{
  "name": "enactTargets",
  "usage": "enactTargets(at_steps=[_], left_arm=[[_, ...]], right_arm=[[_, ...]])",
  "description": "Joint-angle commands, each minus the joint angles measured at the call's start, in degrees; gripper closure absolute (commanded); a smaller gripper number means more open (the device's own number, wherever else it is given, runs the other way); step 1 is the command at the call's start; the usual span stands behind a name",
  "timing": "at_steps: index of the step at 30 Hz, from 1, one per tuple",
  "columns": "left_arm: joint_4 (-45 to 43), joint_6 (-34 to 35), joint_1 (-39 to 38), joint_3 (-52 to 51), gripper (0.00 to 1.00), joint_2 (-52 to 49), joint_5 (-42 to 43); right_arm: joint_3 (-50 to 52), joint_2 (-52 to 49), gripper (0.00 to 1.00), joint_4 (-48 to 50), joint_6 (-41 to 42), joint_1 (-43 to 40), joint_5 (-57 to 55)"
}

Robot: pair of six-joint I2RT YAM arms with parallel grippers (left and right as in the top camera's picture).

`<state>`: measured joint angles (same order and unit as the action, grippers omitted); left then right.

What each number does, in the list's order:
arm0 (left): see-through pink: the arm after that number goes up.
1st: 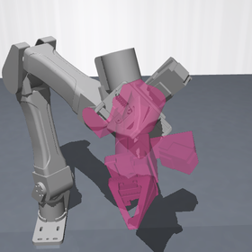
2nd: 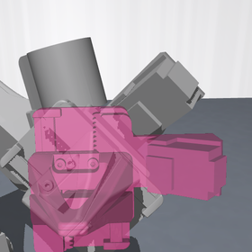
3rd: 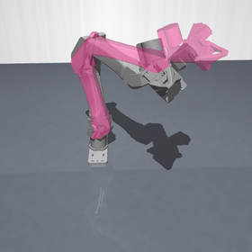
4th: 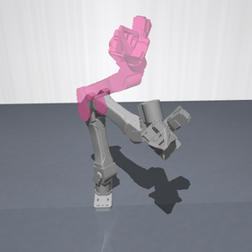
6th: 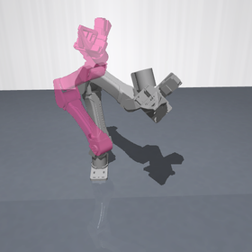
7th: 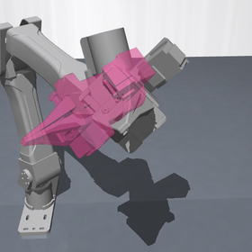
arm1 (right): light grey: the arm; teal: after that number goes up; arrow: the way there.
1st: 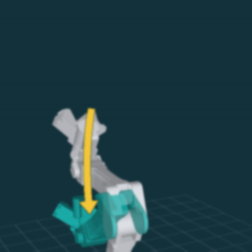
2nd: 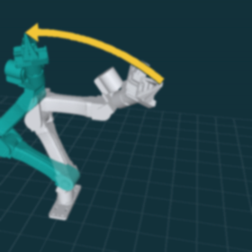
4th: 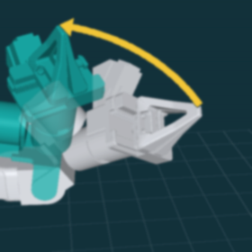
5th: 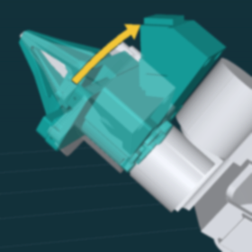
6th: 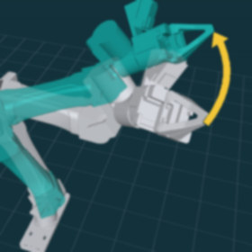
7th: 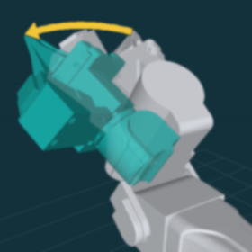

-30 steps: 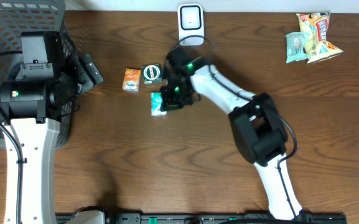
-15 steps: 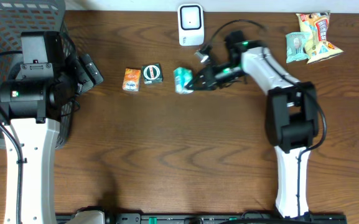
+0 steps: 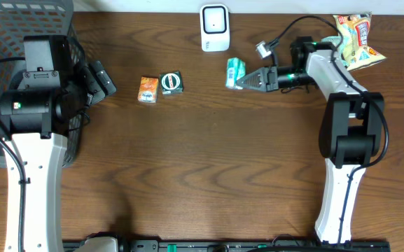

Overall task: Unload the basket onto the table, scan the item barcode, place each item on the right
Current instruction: 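Carry the Kleenex pack up toward the scanner with the right gripper, then hold the Kleenex pack in front of the scanner with the right gripper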

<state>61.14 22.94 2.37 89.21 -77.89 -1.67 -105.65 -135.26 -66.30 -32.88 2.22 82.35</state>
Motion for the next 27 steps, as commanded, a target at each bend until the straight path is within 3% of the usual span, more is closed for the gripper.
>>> enactTargets(at_steps=[1,18,24,27], left_arm=[[0.1,0.5,0.2,0.0,0.02,0.3,-0.3],[0.1,0.5,0.2,0.0,0.02,0.3,-0.3],[0.1,0.5,0.2,0.0,0.02,0.3,-0.3],[0.1,0.5,0.2,0.0,0.02,0.3,-0.3]], right_arm=[[0.3,1.6,0.99,1.4,-3.3,-0.8,7.0],[0.3,1.7,0.99,18.0,1.0,-0.4,7.0],[0.3,1.7,0.99,39.9,30.4,0.4,7.0],[0.3,1.7,0.99,43.5,35.2,1.9,7.0]])
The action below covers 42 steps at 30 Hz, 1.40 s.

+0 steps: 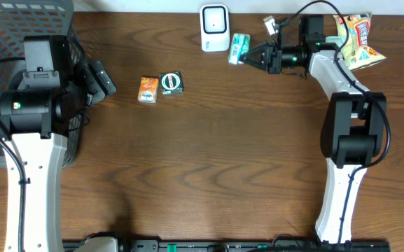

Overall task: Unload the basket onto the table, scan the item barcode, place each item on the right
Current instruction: 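Hold the Kleenex pack in front of the scanner with the right gripper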

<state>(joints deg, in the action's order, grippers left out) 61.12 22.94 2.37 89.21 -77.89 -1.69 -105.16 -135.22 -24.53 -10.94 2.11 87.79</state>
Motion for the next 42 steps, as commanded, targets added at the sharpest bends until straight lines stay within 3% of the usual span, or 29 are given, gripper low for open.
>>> enactTargets(at_steps=[1,14,25,36,42], left_arm=[[0.1,0.5,0.2,0.0,0.02,0.3,-0.3],[0.1,0.5,0.2,0.0,0.02,0.3,-0.3],[0.1,0.5,0.2,0.0,0.02,0.3,-0.3],[0.1,0.5,0.2,0.0,0.02,0.3,-0.3],[0.1,0.5,0.2,0.0,0.02,0.3,-0.3]], right_arm=[[-0.2,1.6,0.99,2.1,13.8,2.5,1.6],[-0.2,1.6,0.99,7.7,16.2,5.7,1.7],[-0.1,1.6,0.99,4.5,7.1,3.8,1.7],[0.0,1.2,0.99,1.0,6.3,0.2,1.7],[0.0,1.0,0.99,-4.5,-1.1,1.0,1.7]])
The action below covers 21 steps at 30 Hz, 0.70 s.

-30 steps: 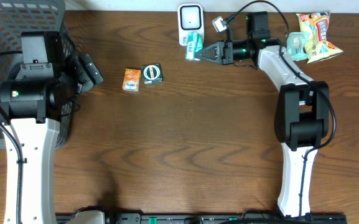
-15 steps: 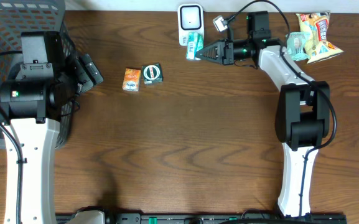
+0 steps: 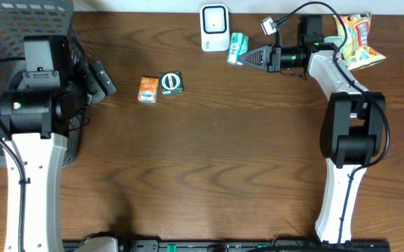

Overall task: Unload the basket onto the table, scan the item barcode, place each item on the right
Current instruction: 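Hold the Kleenex pack in front of the scanner with the right gripper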

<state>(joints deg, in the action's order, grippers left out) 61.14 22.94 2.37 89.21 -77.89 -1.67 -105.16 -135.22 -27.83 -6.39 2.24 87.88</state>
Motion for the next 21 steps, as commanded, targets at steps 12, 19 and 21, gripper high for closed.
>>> enactTargets(at_steps=[12,19,21], left_arm=[[0.1,0.5,0.2,0.0,0.02,0.3,-0.3],[0.1,0.5,0.2,0.0,0.02,0.3,-0.3],[0.1,0.5,0.2,0.0,0.02,0.3,-0.3]], right_arm=[[0.3,1.0,0.99,-2.2,-7.4,1.7,1.6],[0.3,1.0,0.99,-2.8,-7.4,2.4,1.6],[0.3,1.0,0.99,-2.8,-7.4,2.6,1.6]])
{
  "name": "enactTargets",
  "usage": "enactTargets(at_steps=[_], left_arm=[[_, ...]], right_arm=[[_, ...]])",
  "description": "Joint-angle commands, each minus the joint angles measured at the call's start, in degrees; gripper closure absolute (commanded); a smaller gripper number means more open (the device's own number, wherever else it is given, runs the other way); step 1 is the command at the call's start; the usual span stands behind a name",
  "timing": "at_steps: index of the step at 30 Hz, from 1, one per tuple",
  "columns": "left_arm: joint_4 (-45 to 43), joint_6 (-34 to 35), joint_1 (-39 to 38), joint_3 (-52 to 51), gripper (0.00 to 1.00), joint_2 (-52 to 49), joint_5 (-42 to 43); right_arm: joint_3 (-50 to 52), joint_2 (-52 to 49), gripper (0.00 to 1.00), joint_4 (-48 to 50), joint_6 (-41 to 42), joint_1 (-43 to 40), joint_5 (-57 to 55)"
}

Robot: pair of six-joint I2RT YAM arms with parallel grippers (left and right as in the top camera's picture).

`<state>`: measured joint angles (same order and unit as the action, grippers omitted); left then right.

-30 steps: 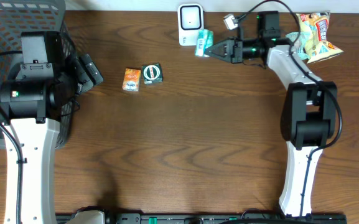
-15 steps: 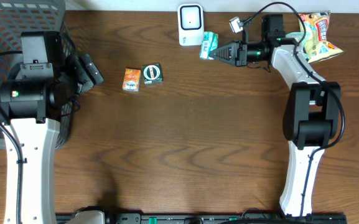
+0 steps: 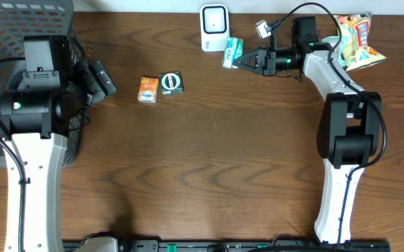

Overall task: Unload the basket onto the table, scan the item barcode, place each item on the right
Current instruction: 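Hold the Kleenex pack in front of the scanner with the right gripper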

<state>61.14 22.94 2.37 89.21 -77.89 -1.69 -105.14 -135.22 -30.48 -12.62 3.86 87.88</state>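
Note:
A white barcode scanner [image 3: 215, 28] stands at the table's back edge. Just right of it, my right gripper [image 3: 238, 60] is shut on a small green-and-white pack [image 3: 231, 52], held close to the scanner's right side. An orange packet [image 3: 148, 89] and a dark green packet with a white ring [image 3: 171, 82] lie left of centre. My left gripper [image 3: 102, 78] hangs by the basket at the left with nothing between its fingers; whether it is open or shut does not show.
A dark mesh basket [image 3: 5, 42] fills the back left corner, under my left arm. A yellow snack bag [image 3: 356, 38] lies at the back right, behind my right arm.
My right gripper has shifted slightly left with the green pack, bringing it nearer the scanner. My left arm is unmoved.
First my right gripper was shut on the green pack well below and right of the scanner. Later it held the pack up beside the scanner's right side, stayed there, and now holds it a little closer. The orange and dark green packets have kept their places.

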Motion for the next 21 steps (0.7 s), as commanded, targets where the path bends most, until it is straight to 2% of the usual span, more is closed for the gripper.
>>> enactTargets(at_steps=[1,21], left_arm=[[0.1,0.5,0.2,0.0,0.02,0.3,-0.3],[0.1,0.5,0.2,0.0,0.02,0.3,-0.3]], right_arm=[[0.3,1.0,0.99,-0.2,-1.2,1.1,1.6],[3.5,1.0,0.99,-0.2,-2.2,3.2,-0.1]])
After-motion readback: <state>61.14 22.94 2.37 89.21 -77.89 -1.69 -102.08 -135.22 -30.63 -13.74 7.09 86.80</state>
